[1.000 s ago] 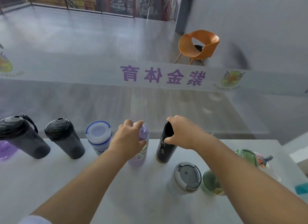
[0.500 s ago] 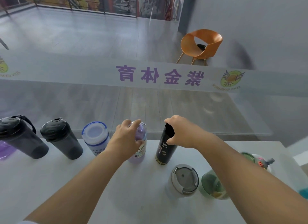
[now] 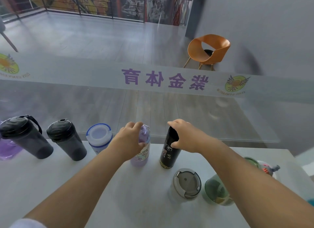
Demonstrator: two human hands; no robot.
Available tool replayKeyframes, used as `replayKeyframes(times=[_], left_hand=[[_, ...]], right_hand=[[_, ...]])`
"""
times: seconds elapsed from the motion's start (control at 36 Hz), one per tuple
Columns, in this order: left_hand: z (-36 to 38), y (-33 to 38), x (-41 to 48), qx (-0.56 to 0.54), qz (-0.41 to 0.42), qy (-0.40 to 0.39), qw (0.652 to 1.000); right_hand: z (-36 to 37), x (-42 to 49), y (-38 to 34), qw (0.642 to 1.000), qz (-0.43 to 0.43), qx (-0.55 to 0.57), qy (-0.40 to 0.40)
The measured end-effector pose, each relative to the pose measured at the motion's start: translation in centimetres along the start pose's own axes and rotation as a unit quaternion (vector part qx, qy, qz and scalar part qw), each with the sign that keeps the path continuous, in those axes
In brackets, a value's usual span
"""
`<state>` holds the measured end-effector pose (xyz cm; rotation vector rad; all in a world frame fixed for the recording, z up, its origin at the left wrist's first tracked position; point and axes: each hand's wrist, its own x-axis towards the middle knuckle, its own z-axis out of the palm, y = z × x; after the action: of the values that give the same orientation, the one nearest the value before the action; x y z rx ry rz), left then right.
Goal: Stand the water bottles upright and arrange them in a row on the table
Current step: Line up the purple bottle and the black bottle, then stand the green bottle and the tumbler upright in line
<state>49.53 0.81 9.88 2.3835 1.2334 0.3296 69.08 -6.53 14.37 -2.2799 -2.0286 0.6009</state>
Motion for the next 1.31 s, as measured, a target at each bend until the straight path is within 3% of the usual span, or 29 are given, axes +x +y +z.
replayKeyframes(times=[0.11, 0.22, 0.39, 0.58, 0.89, 1.11, 1.31], left_hand=[[-0.8, 0.5, -0.2, 0.044, -0.009, -0.008, 0.999], [-1.9, 1.1, -0.9, 0.067, -0.011, -0.005, 0.998], [-3.2, 2.5, -3.2, 0.080, 0.011, 0.041, 0.996], [-2.7, 4.2, -5.7, 0.102, 0.060, 0.034, 0.992], [1.8, 8.0, -6.8, 0.078, 0.151, -0.055, 0.984], [5.7, 11.0, -7.5, 0.042, 0.155, -0.129, 0.979], [7.7, 12.6, -6.9, 0.077, 0.099, -0.166, 0.978]], right_hand=[[-0.8, -0.7, 0.1, 1.000, -0.012, 0.020, 0.021], [-2.2, -2.2, 0.4, 0.994, -0.044, 0.017, 0.100], [-3.7, -5.8, 1.4, 0.986, -0.041, 0.027, 0.160], [-3.0, -11.0, 2.7, 0.986, 0.020, 0.047, 0.159], [-0.2, -17.8, 5.1, 0.966, 0.139, -0.004, 0.219], [0.9, -19.6, 7.6, 0.968, 0.203, 0.027, 0.143], [1.2, -18.4, 9.5, 0.981, 0.172, 0.016, 0.092]])
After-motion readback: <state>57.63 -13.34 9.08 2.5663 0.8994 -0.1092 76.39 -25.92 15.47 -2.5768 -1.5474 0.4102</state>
